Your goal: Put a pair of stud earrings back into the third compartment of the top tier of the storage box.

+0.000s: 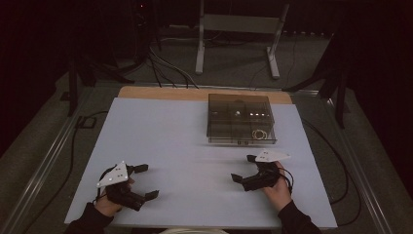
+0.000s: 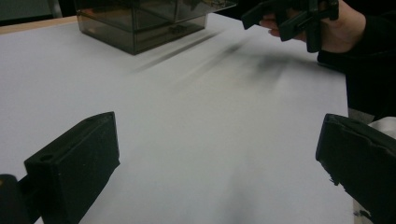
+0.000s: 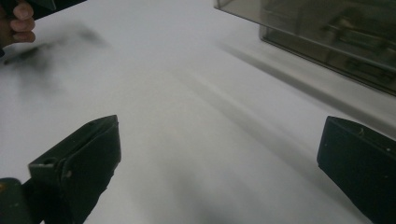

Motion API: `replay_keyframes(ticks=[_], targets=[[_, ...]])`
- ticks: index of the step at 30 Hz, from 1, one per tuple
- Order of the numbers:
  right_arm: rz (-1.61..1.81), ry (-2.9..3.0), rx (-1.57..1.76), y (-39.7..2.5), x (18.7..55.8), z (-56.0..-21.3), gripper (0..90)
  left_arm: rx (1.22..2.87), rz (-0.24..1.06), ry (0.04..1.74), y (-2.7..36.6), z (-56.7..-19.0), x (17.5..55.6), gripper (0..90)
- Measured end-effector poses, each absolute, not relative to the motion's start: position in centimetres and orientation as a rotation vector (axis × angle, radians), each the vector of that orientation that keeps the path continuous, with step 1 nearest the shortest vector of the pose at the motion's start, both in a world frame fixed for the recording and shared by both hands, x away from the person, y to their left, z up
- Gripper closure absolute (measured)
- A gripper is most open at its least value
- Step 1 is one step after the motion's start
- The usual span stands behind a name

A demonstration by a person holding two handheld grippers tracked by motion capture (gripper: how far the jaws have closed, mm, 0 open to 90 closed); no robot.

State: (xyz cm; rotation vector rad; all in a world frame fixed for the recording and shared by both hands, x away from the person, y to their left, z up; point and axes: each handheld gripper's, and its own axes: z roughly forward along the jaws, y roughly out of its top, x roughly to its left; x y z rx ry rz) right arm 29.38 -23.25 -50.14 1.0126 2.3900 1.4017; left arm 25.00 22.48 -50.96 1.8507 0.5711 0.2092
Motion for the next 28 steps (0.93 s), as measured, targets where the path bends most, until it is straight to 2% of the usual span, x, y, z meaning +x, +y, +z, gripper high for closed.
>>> replay_keyframes(ticks=[15, 28], targets=[[1.410, 2.321, 1.111, -27.9, 27.3, -50.8, 0.0, 1.851, 0.209, 0.576, 22.5, -51.0, 25.1, 0.4], [1.324, 2.353, 1.124, -27.9, 27.3, -51.3, 0.0, 1.856, 0.205, 0.576, 22.4, -51.1, 25.1, 0.5]])
